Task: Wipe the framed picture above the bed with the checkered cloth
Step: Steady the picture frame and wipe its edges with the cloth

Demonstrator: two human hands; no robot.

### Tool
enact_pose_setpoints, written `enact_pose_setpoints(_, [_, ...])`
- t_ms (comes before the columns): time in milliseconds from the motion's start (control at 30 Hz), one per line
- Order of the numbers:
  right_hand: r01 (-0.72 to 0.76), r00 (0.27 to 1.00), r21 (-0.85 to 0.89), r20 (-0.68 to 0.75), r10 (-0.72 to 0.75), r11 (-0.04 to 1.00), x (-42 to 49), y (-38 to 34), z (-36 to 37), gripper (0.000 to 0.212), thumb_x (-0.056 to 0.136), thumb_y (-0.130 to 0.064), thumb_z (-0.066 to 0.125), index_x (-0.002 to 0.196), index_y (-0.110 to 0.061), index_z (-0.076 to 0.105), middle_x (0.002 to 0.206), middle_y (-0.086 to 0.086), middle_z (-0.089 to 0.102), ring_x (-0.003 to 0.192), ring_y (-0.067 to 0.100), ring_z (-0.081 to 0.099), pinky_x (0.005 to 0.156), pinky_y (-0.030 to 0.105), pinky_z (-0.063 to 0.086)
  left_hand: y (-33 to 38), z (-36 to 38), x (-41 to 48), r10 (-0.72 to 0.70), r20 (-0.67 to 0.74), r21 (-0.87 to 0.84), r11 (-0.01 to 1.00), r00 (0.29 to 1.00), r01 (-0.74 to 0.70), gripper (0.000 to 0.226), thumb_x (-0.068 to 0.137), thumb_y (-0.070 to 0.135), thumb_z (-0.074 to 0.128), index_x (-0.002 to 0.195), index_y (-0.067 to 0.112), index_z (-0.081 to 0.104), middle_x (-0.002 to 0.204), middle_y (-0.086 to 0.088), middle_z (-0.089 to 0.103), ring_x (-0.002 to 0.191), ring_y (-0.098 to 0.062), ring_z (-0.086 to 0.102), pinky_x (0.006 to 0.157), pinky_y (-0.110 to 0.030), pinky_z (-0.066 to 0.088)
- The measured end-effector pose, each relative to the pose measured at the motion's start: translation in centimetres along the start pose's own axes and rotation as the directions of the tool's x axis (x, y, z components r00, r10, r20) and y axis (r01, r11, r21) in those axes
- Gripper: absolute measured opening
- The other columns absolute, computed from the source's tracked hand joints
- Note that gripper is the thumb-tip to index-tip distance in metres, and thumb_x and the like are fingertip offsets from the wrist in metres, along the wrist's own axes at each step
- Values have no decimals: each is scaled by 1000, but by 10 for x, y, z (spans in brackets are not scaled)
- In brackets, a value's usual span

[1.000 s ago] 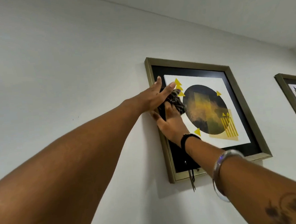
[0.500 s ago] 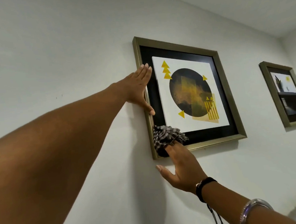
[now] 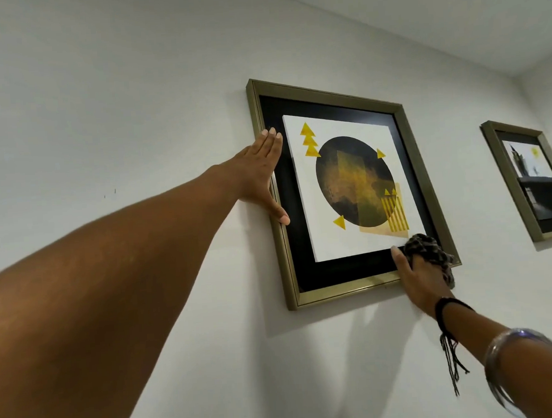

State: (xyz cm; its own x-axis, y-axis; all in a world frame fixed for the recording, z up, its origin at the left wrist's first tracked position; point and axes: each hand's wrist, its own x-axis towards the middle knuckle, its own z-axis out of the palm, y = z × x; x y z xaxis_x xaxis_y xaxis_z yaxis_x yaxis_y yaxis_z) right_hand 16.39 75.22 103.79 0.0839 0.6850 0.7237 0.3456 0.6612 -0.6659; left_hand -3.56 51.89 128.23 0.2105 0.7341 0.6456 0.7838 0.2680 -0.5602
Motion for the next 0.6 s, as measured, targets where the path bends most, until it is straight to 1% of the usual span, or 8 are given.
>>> enact_pose_setpoints(67, [-90, 995, -23, -38, 89, 996, 6, -11, 5, 86, 87, -76, 17, 119, -7, 58, 125, 23, 59, 122, 38, 52, 109, 46, 36, 0, 2, 0, -1, -2, 3, 1000, 1000, 1, 163, 42, 86, 69, 152, 9, -24, 163, -9, -27, 150, -24, -26, 125, -43, -1])
enact_pose_setpoints(167, [-39, 993, -82, -113, 30, 996, -22, -39, 20, 90, 85, -77, 13, 108, -4, 61, 116, 22, 64, 115, 38, 56, 104, 47, 41, -1, 2, 0, 6, -7, 1, 1000, 1000, -6, 164, 40, 88, 67, 152, 8, -23, 164, -9, -26, 150, -24, -25, 125, -44, 0])
enact_pose_setpoints(267, [221, 961, -51, -161, -226, 974, -88, -70, 42, 78, 89, -72, 18, 109, -9, 61, 114, 16, 64, 111, 35, 55, 100, 47, 41, -2, 2, 0, 10, -4, -1, 1000, 1000, -10, 165, 35, 91, 59, 152, 8, -23, 164, -9, -25, 150, -24, -25, 125, -45, 0])
enact_pose_setpoints(367, [522, 849, 21, -107, -517, 853, -151, -106, 70, 65, 95, -63, 28, 137, -19, 51, 143, 6, 51, 136, 28, 43, 117, 41, 28, -2, 0, -3, 20, 15, -27, 999, 1000, -20, 162, 39, 91, 59, 152, 9, -23, 164, -7, -25, 150, -22, -25, 125, -42, -2])
enact_pose_setpoints(400, [544, 837, 50, -106, -537, 838, -161, -119, 77, 64, 96, -63, 28, 141, -22, 45, 147, 2, 47, 140, 24, 39, 118, 38, 24, -1, -1, -3, 14, 17, -59, 998, 1000, -13, 157, 45, 91, 58, 153, 10, -22, 164, -5, -24, 150, -21, -24, 124, -42, -2])
enact_pose_setpoints(433, [517, 854, 83, -115, -507, 852, -164, -133, 81, 64, 95, -65, 26, 142, -24, 43, 148, -1, 46, 140, 23, 38, 118, 37, 25, -1, -3, -5, -3, 14, -111, 994, 1000, 5, 149, 52, 92, 53, 153, 12, -22, 165, -3, -23, 151, -18, -22, 124, -42, -2])
enact_pose_setpoints(500, [454, 889, 136, -132, -438, 881, -154, -158, 80, 70, 95, -67, 19, 143, -22, 43, 148, -2, 47, 139, 20, 38, 118, 37, 28, 1, -8, -6, -53, 0, -231, 971, 999, 52, 129, 66, 93, 34, 154, 16, -19, 166, 0, -19, 152, -15, -16, 125, -44, 1])
enact_pose_setpoints(600, [517, 855, 187, -149, -497, 835, -116, -186, 72, 70, 96, -62, 23, 142, -15, 46, 149, 4, 47, 142, 21, 37, 118, 38, 28, -1, -16, -8, -88, 4, -345, 935, 996, 84, 113, 74, 89, 22, 155, 19, -17, 167, 1, -14, 153, -13, -11, 122, -41, 2])
